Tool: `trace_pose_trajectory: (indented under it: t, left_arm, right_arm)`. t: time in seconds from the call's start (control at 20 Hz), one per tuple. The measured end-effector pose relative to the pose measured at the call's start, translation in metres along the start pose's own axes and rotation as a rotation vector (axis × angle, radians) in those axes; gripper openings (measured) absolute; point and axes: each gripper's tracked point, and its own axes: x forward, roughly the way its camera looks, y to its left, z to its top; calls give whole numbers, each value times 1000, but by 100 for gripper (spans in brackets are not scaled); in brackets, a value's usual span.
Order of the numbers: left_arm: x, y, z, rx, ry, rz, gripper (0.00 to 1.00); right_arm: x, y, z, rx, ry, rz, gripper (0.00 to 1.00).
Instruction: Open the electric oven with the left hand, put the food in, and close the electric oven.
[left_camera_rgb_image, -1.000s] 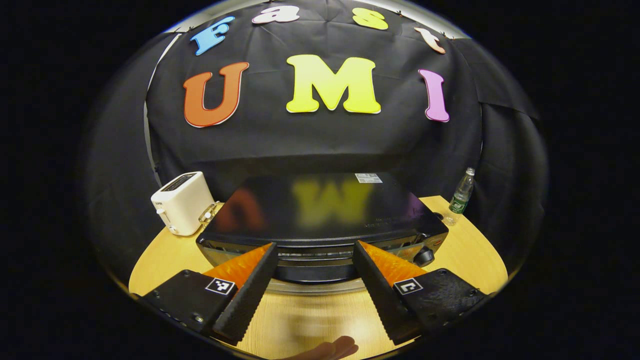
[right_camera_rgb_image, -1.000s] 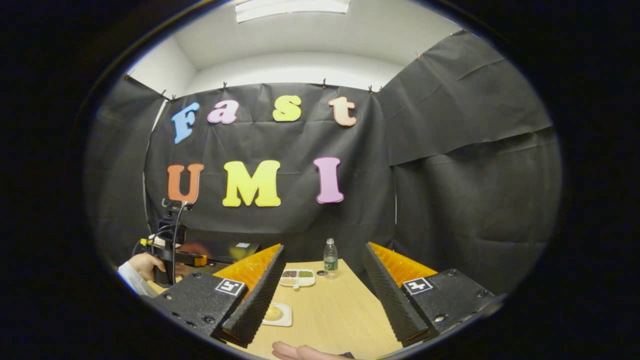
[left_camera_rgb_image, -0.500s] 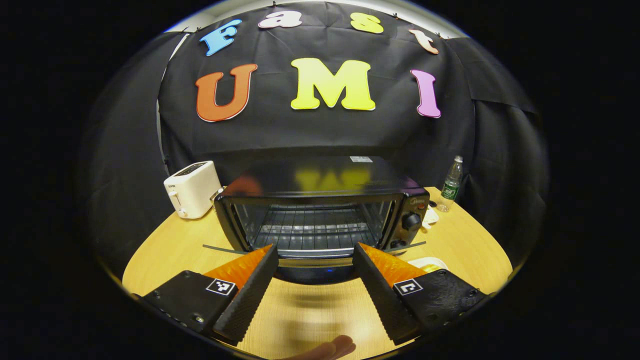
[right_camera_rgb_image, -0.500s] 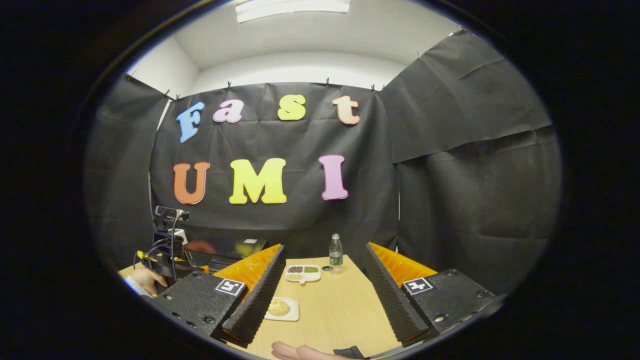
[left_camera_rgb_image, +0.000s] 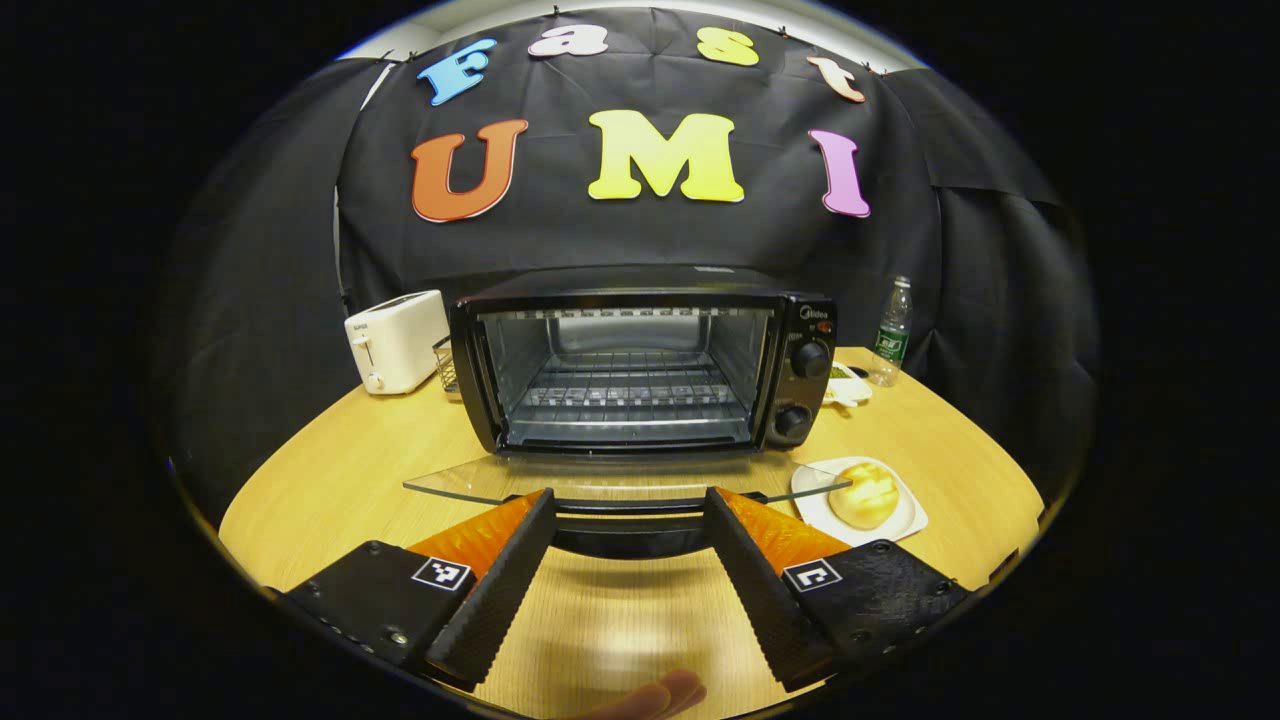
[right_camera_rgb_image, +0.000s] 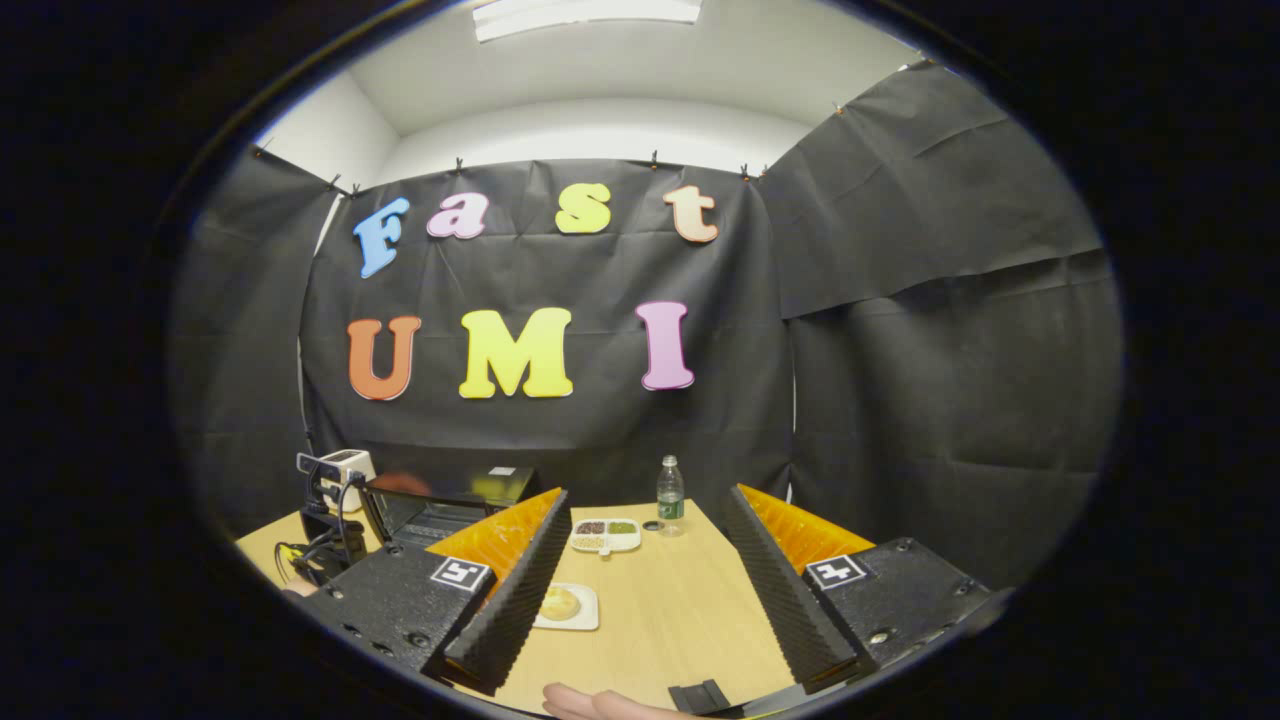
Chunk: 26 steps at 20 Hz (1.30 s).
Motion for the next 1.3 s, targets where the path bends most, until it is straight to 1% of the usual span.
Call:
trace_pose_trajectory:
  t: [0.15,0.2,0.25,0.3,0.35,0.4,0.45,0.5,0.55,0.6,0.65,0.7,0.75,0.8,0.85,0.9,0.95,1.0,1.05,1.1,1.25,1.3]
  left_arm:
    - [-2,0,-13,-4,9,1,98]
    - [-1,0,-20,1,18,1,98]
    - [1,0,-28,0,27,4,98]
    - [1,0,-35,-8,34,6,98]
    - [0,-2,-41,-15,38,5,98]
    - [3,-2,-47,-15,45,6,96]
    - [5,-3,-54,-21,61,6,95]
    - [7,-3,-60,-33,79,6,95]
    - [8,-4,-65,-40,95,6,95]
    - [7,-4,-65,-41,90,6,95]
    - [6,-5,-61,-36,78,6,95]
    - [4,-4,-61,-30,77,10,95]
    - [4,-1,-60,-20,79,25,95]
    - [0,7,-58,-7,83,61,96]
    - [-6,13,-53,4,74,81,96]
    - [-13,14,-47,5,64,79,96]
    - [-22,14,-38,0,49,70,96]
    - [-33,14,-27,-9,28,62,96]
    - [-46,15,-14,-17,5,59,96]
    - [-60,17,0,-22,-22,60,96]
    - [-107,28,53,-12,-141,85,96]
    - [-123,31,70,-12,-179,86,95]
  right_arm:
    - [1,1,-4,-4,2,-2,94]
    - [1,1,-6,-5,6,-3,100]
    - [2,1,-8,-5,14,-2,95]
    - [1,2,-11,-1,20,2,95]
    - [2,3,-13,0,29,6,100]
    - [3,2,-16,-2,33,7,95]
    - [3,1,-16,-5,32,3,100]
    - [4,-1,-17,-9,33,-2,95]
    - [4,-2,-18,-12,34,-4,99]
    - [4,-2,-21,-9,35,-5,95]
    - [4,-1,-21,-5,37,-4,100]
    - [5,-2,-24,-2,41,-4,100]
    - [5,-1,-26,4,45,-2,95]
    - [6,-1,-30,9,50,-1,95]
    - [7,-1,-33,10,56,-2,99]
    - [9,0,-39,7,63,-1,99]
    - [11,0,-42,3,68,1,95]
    - [13,2,-46,-2,72,3,99]
    - [16,2,-49,-4,74,6,100]
    - [19,5,-53,-6,76,14,95]
    - [30,12,-66,-6,85,35,95]
    - [35,16,-71,-8,88,40,100]
